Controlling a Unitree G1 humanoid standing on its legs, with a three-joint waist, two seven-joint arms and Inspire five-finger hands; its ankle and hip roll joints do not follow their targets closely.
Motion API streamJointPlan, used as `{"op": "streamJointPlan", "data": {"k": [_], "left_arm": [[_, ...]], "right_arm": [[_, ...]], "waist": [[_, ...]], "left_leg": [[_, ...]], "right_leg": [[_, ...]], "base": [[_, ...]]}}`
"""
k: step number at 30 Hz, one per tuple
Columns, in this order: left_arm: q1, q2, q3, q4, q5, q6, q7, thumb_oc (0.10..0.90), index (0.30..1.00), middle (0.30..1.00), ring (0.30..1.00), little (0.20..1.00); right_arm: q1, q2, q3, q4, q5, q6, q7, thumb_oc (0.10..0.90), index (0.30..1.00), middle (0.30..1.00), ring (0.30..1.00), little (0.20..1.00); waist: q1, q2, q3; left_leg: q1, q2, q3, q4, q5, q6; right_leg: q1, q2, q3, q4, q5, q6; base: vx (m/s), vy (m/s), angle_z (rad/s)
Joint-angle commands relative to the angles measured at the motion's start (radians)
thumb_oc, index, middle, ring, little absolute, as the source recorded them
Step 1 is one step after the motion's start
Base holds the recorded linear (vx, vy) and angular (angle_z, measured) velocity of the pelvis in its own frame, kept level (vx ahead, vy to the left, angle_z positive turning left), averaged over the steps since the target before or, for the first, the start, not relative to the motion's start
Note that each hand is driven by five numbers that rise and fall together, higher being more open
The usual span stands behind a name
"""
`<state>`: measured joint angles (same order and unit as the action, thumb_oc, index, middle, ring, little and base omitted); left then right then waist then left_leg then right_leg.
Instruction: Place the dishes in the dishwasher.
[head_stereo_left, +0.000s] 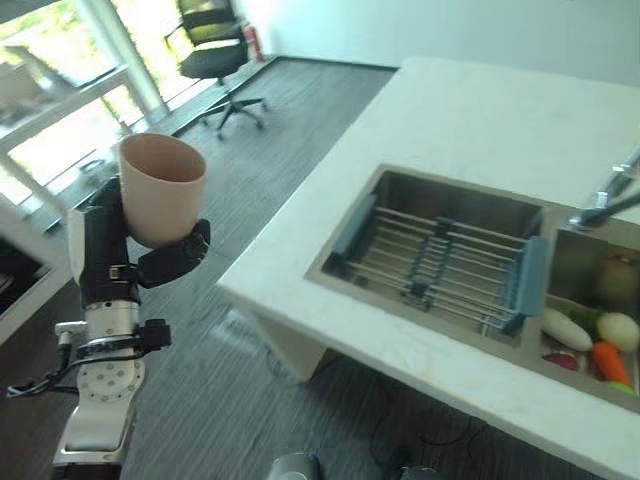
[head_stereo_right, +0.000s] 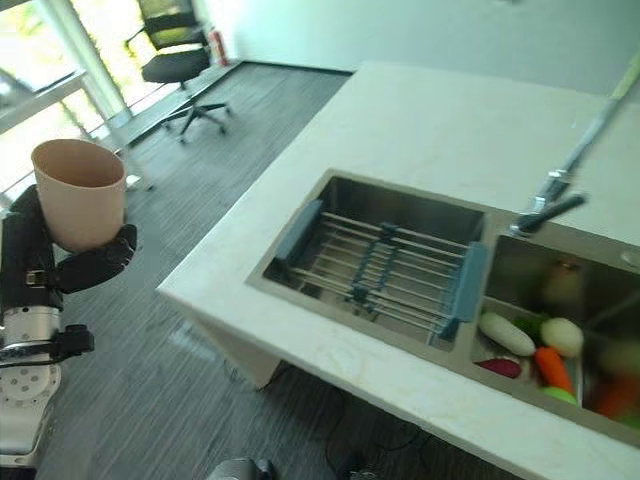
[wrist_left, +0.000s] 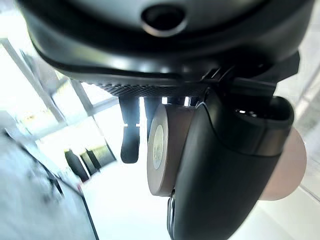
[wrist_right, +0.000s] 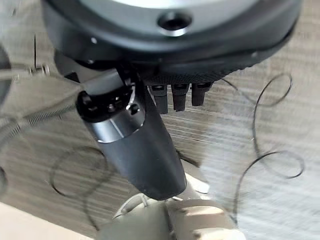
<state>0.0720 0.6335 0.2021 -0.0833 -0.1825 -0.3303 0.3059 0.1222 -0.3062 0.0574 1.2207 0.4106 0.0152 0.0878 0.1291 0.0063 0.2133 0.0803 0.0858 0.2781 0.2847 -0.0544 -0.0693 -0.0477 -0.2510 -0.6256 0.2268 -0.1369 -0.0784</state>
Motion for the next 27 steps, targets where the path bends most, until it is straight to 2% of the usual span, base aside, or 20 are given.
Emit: {"op": "streamJointPlan", "data": {"k": [1, 3, 4, 5, 6, 9, 10, 11, 12, 13, 15, 17, 19, 20, 22, 23, 25, 26, 27], "left_arm": [[-0.076, 0.024, 0.158, -0.113, -0.048, -0.152, 0.034, 0.400, 0.300, 0.300, 0.300, 0.300], [-0.083, 0.014, 0.150, -0.125, -0.036, -0.175, 0.001, 0.400, 0.300, 0.300, 0.300, 0.300], [-0.079, 0.016, 0.149, -0.130, -0.037, -0.176, -0.009, 0.400, 0.300, 0.300, 0.300, 0.300], [-0.075, 0.017, 0.150, -0.131, -0.050, -0.174, -0.017, 0.400, 0.300, 0.300, 0.300, 0.300], [-0.059, 0.016, 0.155, -0.154, -0.123, -0.157, -0.055, 0.400, 0.300, 0.300, 0.300, 0.300], [-0.030, 0.003, 0.165, -0.177, -0.159, -0.148, -0.116, 0.400, 0.300, 0.300, 0.300, 0.300], [-0.020, -0.004, 0.145, -0.194, -0.171, -0.135, -0.171, 0.400, 0.300, 0.300, 0.300, 0.300], [-0.045, 0.003, 0.091, -0.185, -0.176, -0.138, -0.218, 0.400, 0.300, 0.300, 0.300, 0.300], [-0.067, 0.011, 0.056, -0.165, -0.155, -0.142, -0.221, 0.400, 0.300, 0.300, 0.300, 0.300], [-0.090, 0.020, 0.023, -0.145, -0.138, -0.146, -0.215, 0.400, 0.300, 0.300, 0.300, 0.300], [-0.142, 0.024, -0.034, -0.121, -0.130, -0.135, -0.232, 0.400, 0.300, 0.300, 0.300, 0.300], [-0.179, 0.016, -0.085, -0.109, -0.147, -0.099, -0.235, 0.400, 0.300, 0.300, 0.300, 0.300], [-0.194, -0.003, -0.114, -0.109, -0.180, -0.079, -0.268, 0.400, 0.300, 0.300, 0.300, 0.300], [-0.200, -0.016, -0.127, -0.123, -0.164, -0.058, -0.279, 0.400, 0.300, 0.300, 0.300, 0.300], [-0.209, -0.019, -0.135, -0.123, -0.165, -0.054, -0.291, 0.400, 0.300, 0.300, 0.300, 0.300], [-0.221, -0.024, -0.141, -0.101, -0.161, -0.079, -0.317, 0.400, 0.300, 0.300, 0.300, 0.300], [-0.224, -0.033, -0.151, -0.093, -0.153, -0.082, -0.305, 0.400, 0.300, 0.300, 0.300, 0.300], [-0.218, -0.044, -0.158, -0.090, -0.144, -0.091, -0.286, 0.400, 0.300, 0.300, 0.300, 0.300], [-0.222, -0.051, -0.163, -0.094, -0.132, -0.087, -0.283, 0.400, 0.300, 0.300, 0.300, 0.300]], "right_arm": [[-0.052, 0.027, -0.041, -0.020, 0.021, -0.046, 0.045, 0.800, 0.900, 0.900, 0.900, 0.900], [-0.051, 0.026, -0.050, -0.015, 0.015, -0.056, 0.035, 0.800, 0.900, 0.900, 0.900, 0.900], [-0.054, 0.026, -0.053, -0.015, 0.010, -0.062, 0.029, 0.800, 0.900, 0.900, 0.900, 0.900], [-0.056, 0.027, -0.058, -0.016, -0.002, -0.065, 0.024, 0.800, 0.900, 0.900, 0.900, 0.900], [-0.068, 0.032, -0.058, -0.020, -0.028, -0.070, 0.006, 0.800, 0.900, 0.900, 0.900, 0.900], [-0.079, 0.058, -0.047, -0.055, -0.038, -0.119, -0.057, 0.800, 0.900, 0.900, 0.900, 0.900], [-0.077, 0.084, -0.049, -0.116, -0.008, -0.109, -0.135, 0.800, 0.900, 0.900, 0.900, 0.900], [-0.065, 0.101, -0.054, -0.136, 0.028, -0.112, -0.170, 0.800, 0.900, 0.900, 0.900, 0.900], [-0.060, 0.103, -0.054, -0.143, 0.026, -0.116, -0.178, 0.800, 0.900, 0.900, 0.900, 0.900], [-0.056, 0.100, -0.057, -0.147, 0.004, -0.118, -0.173, 0.800, 0.900, 0.900, 0.900, 0.900], [-0.043, 0.085, -0.052, -0.154, 0.021, -0.114, -0.167, 0.800, 0.900, 0.900, 0.900, 0.900], [-0.038, 0.063, -0.046, -0.151, 0.022, -0.085, -0.112, 0.800, 0.900, 0.900, 0.900, 0.900], [-0.048, 0.041, -0.025, -0.145, 0.013, -0.040, -0.067, 0.800, 0.900, 0.900, 0.900, 0.900], [-0.053, 0.033, -0.018, -0.128, 0.015, -0.026, -0.034, 0.800, 0.900, 0.900, 0.900, 0.900], [-0.067, 0.033, -0.006, -0.105, 0.014, -0.022, -0.029, 0.800, 0.900, 0.900, 0.900, 0.900], [-0.082, 0.028, -0.001, -0.069, 0.041, -0.019, -0.016, 0.800, 0.900, 0.900, 0.900, 0.900], [-0.086, 0.017, -0.001, -0.055, 0.048, -0.012, -0.004, 0.800, 0.900, 0.900, 0.900, 0.900], [-0.086, 0.000, -0.003, -0.061, 0.032, 0.009, 0.004, 0.800, 0.900, 0.900, 0.900, 0.900], [-0.086, -0.016, 0.005, -0.055, 0.019, -0.001, 0.012, 0.800, 0.900, 0.900, 0.900, 0.900]], "waist": [[-0.029, 0.019, -0.017], [-0.033, 0.051, -0.034], [-0.036, 0.061, -0.037], [-0.038, 0.065, -0.039], [-0.010, 0.075, -0.043], [0.030, 0.086, -0.042], [0.027, 0.090, -0.035], [-0.014, 0.094, -0.029], [-0.041, 0.096, -0.025], [-0.067, 0.097, -0.019], [-0.099, 0.083, -0.022], [-0.114, 0.061, -0.029], [-0.116, 0.042, -0.020], [-0.119, 0.030, -0.014], [-0.126, 0.026, -0.004], [-0.135, 0.028, 0.004], [-0.134, 0.029, 0.004], [-0.134, 0.028, 0.002], [-0.126, 0.016, 0.027]], "left_leg": [[-0.041, 0.042, 0.043, 0.043, 0.041, -0.013], [-0.028, 0.063, 0.079, 0.015, -0.037, -0.014], [-0.030, 0.067, 0.088, 0.015, -0.078, -0.009], [-0.031, 0.066, 0.088, 0.015, -0.096, -0.005], [-0.051, 0.006, 0.032, 0.015, -0.159, 0.018], [-0.070, -0.046, -0.022, 0.015, -0.196, 0.050], [-0.081, -0.073, -0.073, 0.015, -0.204, 0.080], [-0.092, -0.096, -0.156, 0.015, -0.198, 0.111], [-0.095, -0.104, -0.193, 0.015, -0.192, 0.123], [-0.113, -0.111, -0.218, 0.015, -0.167, 0.135], [-0.120, -0.136, -0.270, 0.015, -0.162, 0.145], [-0.126, -0.160, -0.290, 0.015, -0.168, 0.155], [-0.124, -0.176, -0.284, 0.015, -0.172, 0.155], [-0.120, -0.196, -0.290, 0.015, -0.182, 0.159], [-0.110, -0.207, -0.296, 0.015, -0.198, 0.169], [-0.088, -0.209, -0.306, 0.015, -0.207, 0.174], [-0.053, -0.210, -0.322, 0.015, -0.197, 0.161], [0.029, -0.192, -0.290, 0.015, -0.099, 0.122], [-0.049, -0.181, -0.236, 0.281, 0.035, 0.063]], "right_leg": [[0.086, 0.028, 0.100, 0.073, -0.101, 0.128], [0.075, -0.003, 0.035, 0.073, -0.064, 0.161], [0.072, -0.015, 0.020, 0.073, -0.045, 0.177], [0.071, -0.024, 0.014, 0.073, -0.034, 0.188], [0.064, -0.048, 0.014, 0.073, 0.007, 0.227], [0.064, -0.086, -0.006, 0.073, 0.064, 0.253], [0.064, -0.083, 0.048, 0.073, 0.072, 0.254], [0.044, -0.034, 0.208, 0.073, 0.063, 0.238], [0.038, 0.009, 0.293, 0.073, 0.046, 0.229], [0.024, 0.050, 0.346, 0.073, 0.038, 0.211], [0.033, 0.132, 0.423, 0.073, -0.002, 0.192], [0.020, 0.180, 0.439, 0.073, 0.013, 0.184], [-0.019, 0.196, 0.449, 0.073, -0.004, 0.175], [-0.074, 0.204, 0.475, 0.073, 0.017, 0.186], [-0.144, 0.211, 0.495, 0.073, 0.063, 0.202], [-0.159, 0.236, 0.515, 0.073, 0.081, 0.195], [-0.133, 0.246, 0.507, 0.073, 0.066, 0.177], [-0.083, 0.246, 0.490, 0.073, 0.023, 0.144], [-0.021, 0.239, 0.492, 0.073, -0.016, 0.109]], "base": [[-0.42, 0.561, 1.80], [-0.41, 0.659, 2.54], [-0.25, 0.501, 2.20], [-0.26, 0.673, 1.61], [-0.22, 0.622, 1.24], [-0.20, 0.600, 0.89], [-0.12, 0.576, 1.47], [-0.06, 0.535, 1.53], [-0.02, 0.321, 1.98], [0.02, 0.199, 2.05], [0.10, 0.147, 2.09], [0.25, 0.103, 2.20], [0.32, -0.016, 0.87], [0.32, -0.065, -0.35], [0.41, -0.147, -0.21], [0.54, -0.258, 0.29], [0.60, -0.263, 0.97], [0.74, -0.339, 1.05], [0.72, -0.369, 0.59]]}}
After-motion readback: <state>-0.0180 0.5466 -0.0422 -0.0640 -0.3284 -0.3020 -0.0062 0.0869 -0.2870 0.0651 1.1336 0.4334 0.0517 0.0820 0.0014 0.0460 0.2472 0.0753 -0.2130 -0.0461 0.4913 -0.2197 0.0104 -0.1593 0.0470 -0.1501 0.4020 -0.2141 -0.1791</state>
